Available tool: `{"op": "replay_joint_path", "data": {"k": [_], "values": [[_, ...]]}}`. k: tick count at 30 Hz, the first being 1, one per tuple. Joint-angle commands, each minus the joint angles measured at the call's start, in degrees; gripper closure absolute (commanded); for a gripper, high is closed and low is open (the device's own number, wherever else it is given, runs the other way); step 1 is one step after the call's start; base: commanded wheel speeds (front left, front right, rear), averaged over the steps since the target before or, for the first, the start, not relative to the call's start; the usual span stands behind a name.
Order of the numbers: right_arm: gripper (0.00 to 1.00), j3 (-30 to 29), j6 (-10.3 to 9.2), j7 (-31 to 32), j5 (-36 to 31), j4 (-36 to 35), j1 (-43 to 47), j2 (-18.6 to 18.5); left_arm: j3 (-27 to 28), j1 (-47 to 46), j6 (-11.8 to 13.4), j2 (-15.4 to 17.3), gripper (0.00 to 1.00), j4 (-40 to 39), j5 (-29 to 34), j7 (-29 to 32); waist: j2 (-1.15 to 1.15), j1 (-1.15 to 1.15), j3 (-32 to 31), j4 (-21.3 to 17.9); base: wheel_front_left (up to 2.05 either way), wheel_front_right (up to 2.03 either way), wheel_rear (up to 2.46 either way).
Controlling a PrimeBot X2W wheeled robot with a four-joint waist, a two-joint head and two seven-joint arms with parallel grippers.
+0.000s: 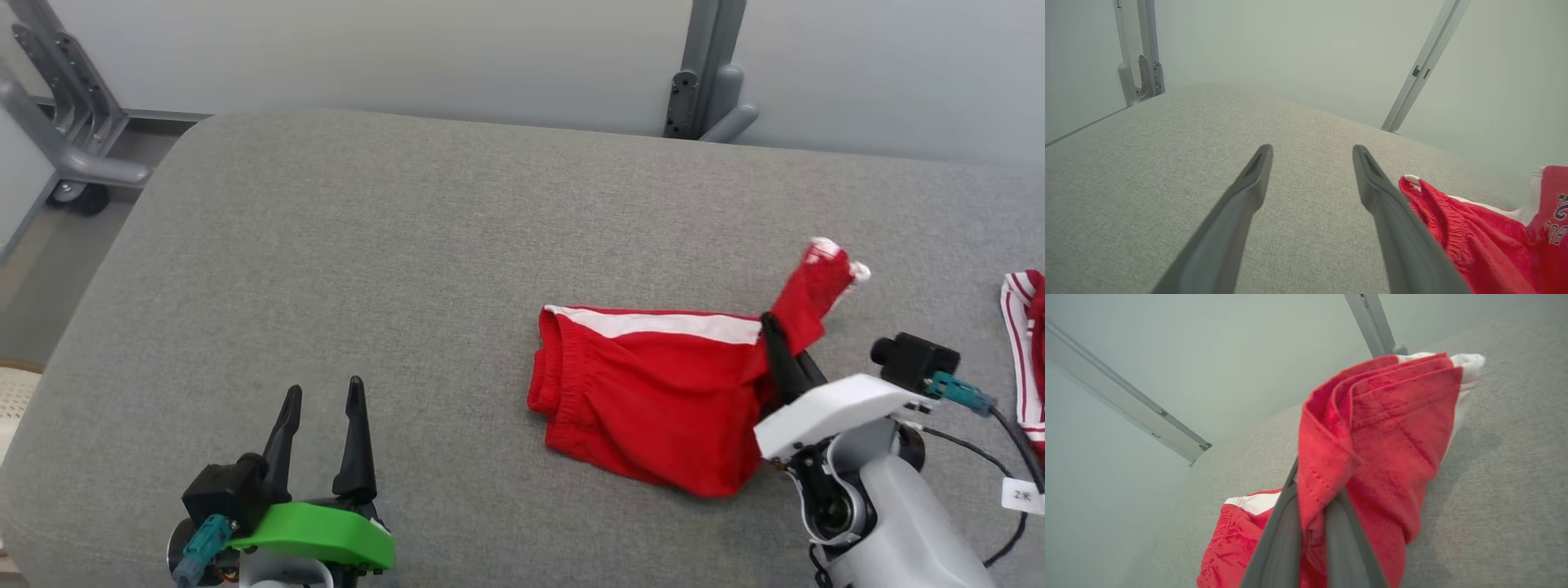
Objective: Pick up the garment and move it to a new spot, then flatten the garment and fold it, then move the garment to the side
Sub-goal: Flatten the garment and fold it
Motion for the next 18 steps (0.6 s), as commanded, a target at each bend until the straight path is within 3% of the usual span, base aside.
{"op": "replay_joint_path", "data": {"k": [1, 9, 18], "values": [[1.00, 1.3, 0.01, 1.1, -0.8, -0.9, -1.1, 0.5, 0.0, 0.8, 0.1, -0.1, 0.00, 0.0, 0.2, -0.3, 0.00, 0.00, -0.8, 1.7, 0.00, 0.00, 0.00], [1.00, 9.9, 0.01, 3.4, -0.1, 0.5, -3.9, 2.0, -0.3, 0.4, -0.5, -0.9, 0.00, 0.3, 0.4, -0.4, 0.00, 0.00, -0.7, 5.0, 0.00, 0.00, 0.00], [1.00, 20.6, 0.01, 0.5, 4.3, 8.0, -7.7, 2.1, 0.1, 0.1, -0.7, -1.3, 0.00, 0.4, 0.8, -0.4, 0.00, 0.00, -0.3, 7.2, 0.00, 0.00, 0.00]]}}
